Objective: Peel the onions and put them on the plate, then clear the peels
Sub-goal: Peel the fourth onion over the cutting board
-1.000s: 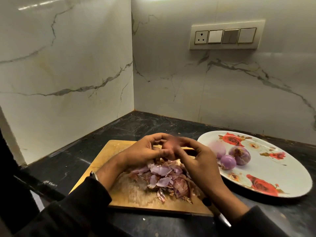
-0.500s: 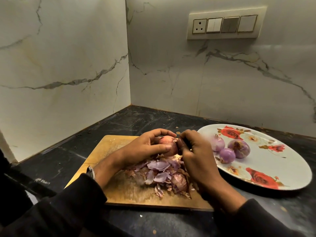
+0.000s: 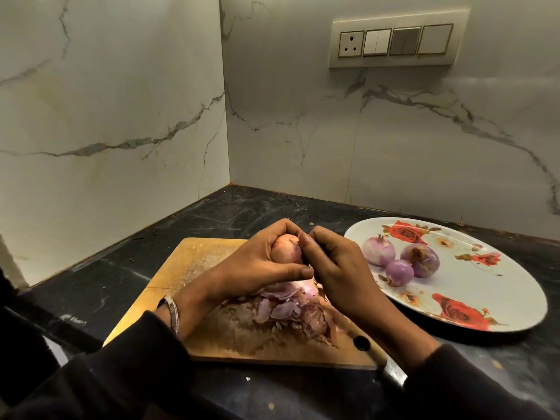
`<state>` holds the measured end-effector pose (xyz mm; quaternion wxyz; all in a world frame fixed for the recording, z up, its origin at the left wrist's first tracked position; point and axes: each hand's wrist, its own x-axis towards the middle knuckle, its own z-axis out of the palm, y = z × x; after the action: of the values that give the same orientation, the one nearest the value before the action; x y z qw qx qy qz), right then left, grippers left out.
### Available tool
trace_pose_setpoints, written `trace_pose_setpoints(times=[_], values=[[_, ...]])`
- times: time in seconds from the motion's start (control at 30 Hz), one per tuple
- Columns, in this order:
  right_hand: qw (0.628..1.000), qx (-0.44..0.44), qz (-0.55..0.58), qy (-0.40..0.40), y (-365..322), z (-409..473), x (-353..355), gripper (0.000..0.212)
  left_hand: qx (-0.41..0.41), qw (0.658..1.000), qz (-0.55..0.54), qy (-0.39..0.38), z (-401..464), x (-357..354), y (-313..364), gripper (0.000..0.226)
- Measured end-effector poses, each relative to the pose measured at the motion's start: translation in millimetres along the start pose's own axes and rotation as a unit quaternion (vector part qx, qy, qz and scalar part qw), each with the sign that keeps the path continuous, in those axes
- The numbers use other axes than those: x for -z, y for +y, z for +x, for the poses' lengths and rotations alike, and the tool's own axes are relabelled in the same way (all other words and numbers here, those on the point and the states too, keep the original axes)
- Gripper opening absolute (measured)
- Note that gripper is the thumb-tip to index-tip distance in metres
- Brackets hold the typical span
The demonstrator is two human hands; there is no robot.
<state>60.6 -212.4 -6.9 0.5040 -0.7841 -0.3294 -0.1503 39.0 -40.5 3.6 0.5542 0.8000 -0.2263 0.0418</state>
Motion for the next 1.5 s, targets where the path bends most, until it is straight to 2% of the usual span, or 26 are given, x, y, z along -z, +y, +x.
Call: trace_pose_setpoints(times=[0.17, 0.27, 0.37, 0.47, 0.6, 0.7, 0.8, 0.87, 0.9, 0.93, 1.0, 1.03, 1.1, 1.17, 1.33, 1.4, 1.5], values=[[0.994, -0.051, 0.093, -0.018, -11, -2, 1, 0.034, 0.005, 0.999, -0.03, -0.021, -2, 6, 1, 0.035], [0.968, -0.117, 0.221, -0.017, -15, 0, 3, 0.032, -0.003, 0.996, -0.083, -0.015, -4, 8, 0, 0.031], [0.96, -0.142, 0.243, -0.01, -14, 2, 5, 0.032, 0.004, 0.997, -0.074, -0.007, -2, 8, 1, 0.038], [0.962, -0.157, 0.225, 0.001, -8, 1, 3, 0.029, 0.049, 0.997, -0.052, -0.007, 0, 6, 2, 0.05], [0.954, -0.175, 0.245, -0.006, -5, 0, 2, 0.027, 0.066, 0.993, -0.094, 0.003, -1, 7, 0, 0.049], [0.911, -0.212, 0.355, 0.012, -9, 0, 0, 0.031, 0.066, 0.98, -0.186, 0.0, -1, 9, 1, 0.043], [0.837, -0.263, 0.478, 0.04, -12, 3, -2, 0.028, 0.063, 0.964, -0.26, -0.01, -3, 13, 1, 0.044], [0.822, -0.277, 0.495, 0.056, -12, 4, -1, 0.027, 0.06, 0.95, -0.306, -0.009, -3, 15, 0, 0.048], [0.836, -0.275, 0.472, 0.061, -10, 4, 1, 0.027, 0.059, 0.945, -0.32, -0.004, -2, 16, 0, 0.05], [0.865, -0.265, 0.421, 0.061, -9, 2, 3, 0.027, 0.058, 0.944, -0.326, 0.004, -1, 16, 0, 0.051], [0.935, -0.224, 0.271, 0.049, -5, -3, 5, 0.025, 0.058, 0.944, -0.323, 0.022, 1, 17, -1, 0.049], [0.959, -0.199, 0.2, 0.041, -2, -5, 5, 0.023, 0.059, 0.944, -0.323, 0.031, 1, 18, -2, 0.048], [0.984, -0.156, 0.076, 0.027, 2, -6, 4, 0.02, 0.063, 0.944, -0.32, 0.045, 2, 19, -3, 0.047], [0.993, -0.118, -0.008, 0.014, 2, -7, 2, 0.019, 0.073, 0.946, -0.311, 0.054, 3, 20, -5, 0.049], [0.99, -0.077, -0.097, -0.061, -2, -12, -6, 0.015, 0.1, 0.944, -0.306, 0.067, 4, 22, -10, 0.051], [0.989, -0.057, -0.125, -0.057, -3, -15, -9, 0.008, 0.098, 0.945, -0.304, 0.075, 5, 22, -10, 0.047], [0.989, -0.029, -0.135, -0.052, -5, -15, -9, 0.018, 0.105, 0.945, -0.298, 0.091, 5, 21, -8, 0.043]])
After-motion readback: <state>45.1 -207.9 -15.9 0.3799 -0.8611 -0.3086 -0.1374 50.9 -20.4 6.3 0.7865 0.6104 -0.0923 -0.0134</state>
